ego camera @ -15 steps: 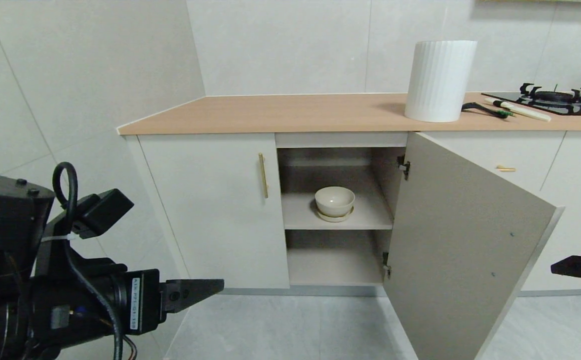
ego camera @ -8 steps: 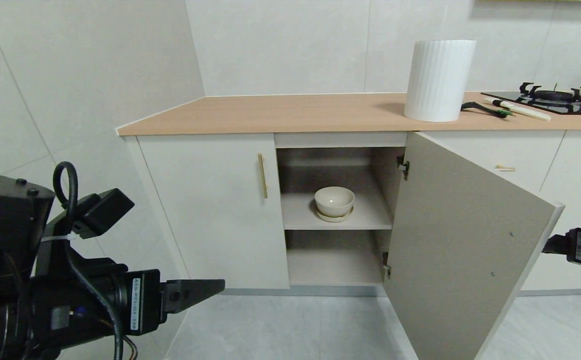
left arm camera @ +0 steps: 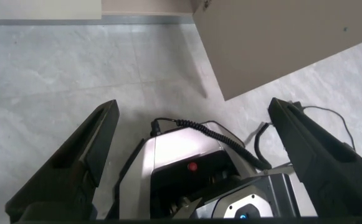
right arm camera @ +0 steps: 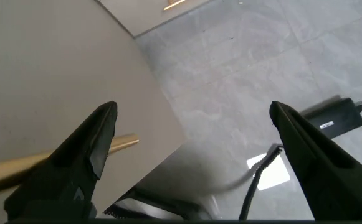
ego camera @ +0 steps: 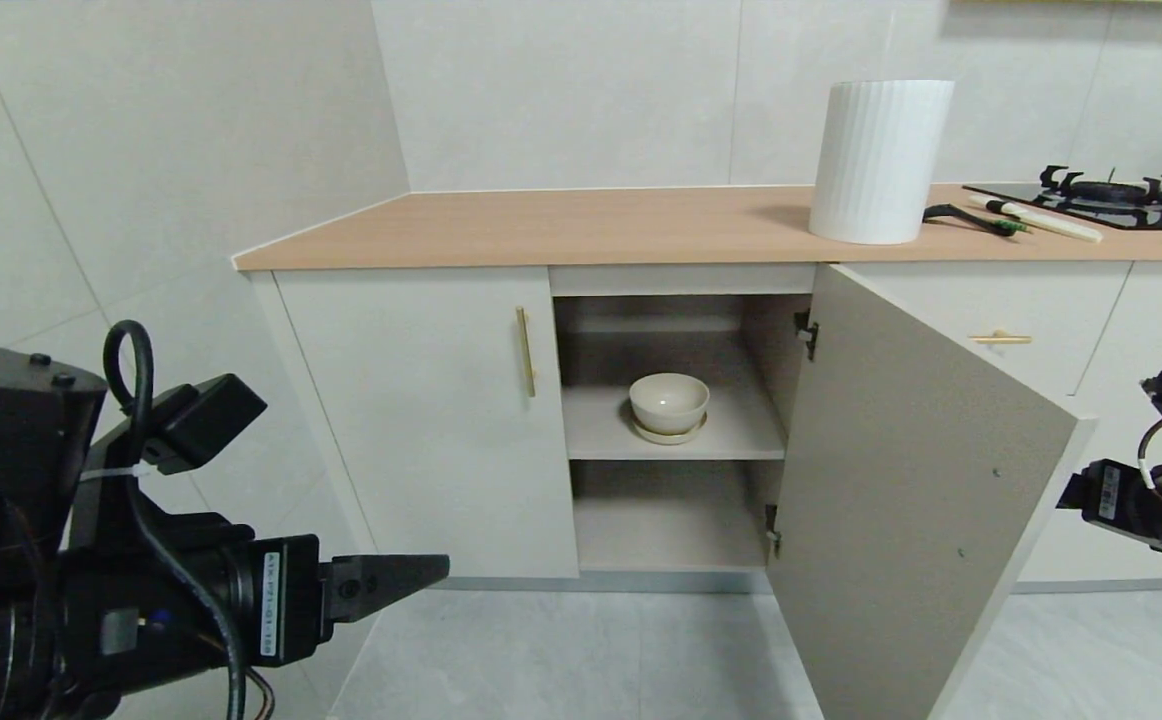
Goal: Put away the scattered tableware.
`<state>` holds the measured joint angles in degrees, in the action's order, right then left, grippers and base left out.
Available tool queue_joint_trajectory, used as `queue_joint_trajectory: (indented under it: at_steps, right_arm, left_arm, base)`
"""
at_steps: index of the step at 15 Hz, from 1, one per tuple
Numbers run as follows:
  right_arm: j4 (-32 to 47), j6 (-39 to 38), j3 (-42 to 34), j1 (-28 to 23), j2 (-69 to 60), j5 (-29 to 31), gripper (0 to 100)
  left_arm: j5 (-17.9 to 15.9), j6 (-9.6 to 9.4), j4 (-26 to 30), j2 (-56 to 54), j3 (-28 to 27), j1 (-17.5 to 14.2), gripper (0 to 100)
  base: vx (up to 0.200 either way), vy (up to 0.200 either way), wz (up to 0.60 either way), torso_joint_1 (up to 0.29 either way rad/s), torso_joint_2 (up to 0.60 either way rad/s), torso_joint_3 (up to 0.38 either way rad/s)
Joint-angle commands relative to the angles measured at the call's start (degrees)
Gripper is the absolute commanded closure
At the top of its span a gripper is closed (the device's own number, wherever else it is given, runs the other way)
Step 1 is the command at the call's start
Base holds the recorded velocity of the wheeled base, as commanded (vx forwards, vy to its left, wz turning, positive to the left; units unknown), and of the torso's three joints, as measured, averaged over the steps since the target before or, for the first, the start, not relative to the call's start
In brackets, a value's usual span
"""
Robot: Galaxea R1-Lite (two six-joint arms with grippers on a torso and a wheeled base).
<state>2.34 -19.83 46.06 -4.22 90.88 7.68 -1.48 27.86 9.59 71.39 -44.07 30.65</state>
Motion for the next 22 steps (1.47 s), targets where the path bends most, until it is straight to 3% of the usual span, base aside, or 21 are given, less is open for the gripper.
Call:
queue_joint_trajectory:
  at_steps: [1,8,14,18,22]
  right_arm:
    - [0.03,-0.82,-0.18,1.84,0.26,-0.03,0]
    - [-0.06,-5.48,0.09,15.12,1.05,-0.12,0]
    - [-3.75,-5.13,8.17,28.56,11.78,-0.30,0]
    - [-3.40,-3.54,19.60,30.32,21.00,-0.39,0]
    - [-3.48,-2.93,26.10,30.32,26.72,-0.39,0]
  left_arm:
    - [-0.02,0.01,-0.01,-0.02,-0.05,0.03,0]
    - [-0.19,-0.17,-0.10,-1.69,-0.23,0.11,0]
    - [-0.90,-0.08,-0.10,-2.13,-0.76,0.29,0]
    - [-0.55,0.09,-0.10,-1.87,-1.11,0.20,0]
    - [1.04,0.09,-0.10,-2.57,-1.63,0.03,0]
  base:
    - [0.000,0.000,0.00,0.000,0.00,0.000]
    - [0.000,0.000,0.00,0.000,0.00,0.000]
    - [0.000,0.000,0.00,0.000,0.00,0.000]
    - [0.000,0.000,0.00,0.000,0.00,0.000]
    - [0.000,0.000,0.00,0.000,0.00,0.000]
